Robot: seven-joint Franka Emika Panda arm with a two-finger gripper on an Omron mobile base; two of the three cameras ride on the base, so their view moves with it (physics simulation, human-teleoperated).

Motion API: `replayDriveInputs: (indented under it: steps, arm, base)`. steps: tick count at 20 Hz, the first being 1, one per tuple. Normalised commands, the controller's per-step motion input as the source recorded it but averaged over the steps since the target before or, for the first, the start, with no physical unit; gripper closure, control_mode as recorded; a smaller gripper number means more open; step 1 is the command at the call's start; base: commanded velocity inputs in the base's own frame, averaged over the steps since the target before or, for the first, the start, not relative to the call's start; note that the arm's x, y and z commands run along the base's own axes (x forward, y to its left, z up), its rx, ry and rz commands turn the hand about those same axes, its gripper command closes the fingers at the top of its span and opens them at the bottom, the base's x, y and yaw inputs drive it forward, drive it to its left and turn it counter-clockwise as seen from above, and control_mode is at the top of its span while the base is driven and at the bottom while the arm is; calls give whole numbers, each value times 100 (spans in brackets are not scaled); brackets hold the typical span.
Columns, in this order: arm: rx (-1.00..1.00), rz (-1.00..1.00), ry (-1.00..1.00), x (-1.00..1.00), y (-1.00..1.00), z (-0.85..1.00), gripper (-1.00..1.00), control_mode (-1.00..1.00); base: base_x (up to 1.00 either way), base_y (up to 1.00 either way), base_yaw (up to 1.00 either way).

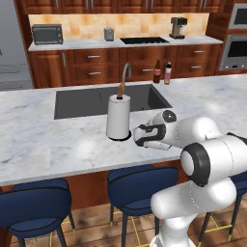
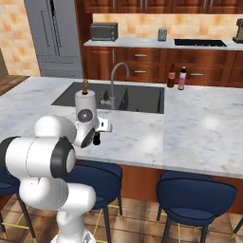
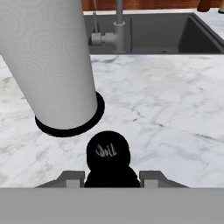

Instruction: Place the large bottle from the dining counter next to the other large bottle outside the sink, and place the small bottle from the dining counter next to the other small bottle inside the sink.

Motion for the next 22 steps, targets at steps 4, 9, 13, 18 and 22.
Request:
replayDriveInputs:
  steps: [4,9,13,18,22]
  arm:
    - [0,0,0,0,6,0,100,-100]
    - [0,0,0,0,2,0,100,100]
    - [0,0,0,0,0,0,100,100]
    - [0,0,0,0,0,0,100,100]
    - [0,0,0,0,0,0,100,100]
  base:
    - [0,0,0]
    - [0,18,0]
    - [-22,69,0]
    - [-43,84,0]
    - [-35,89,0]
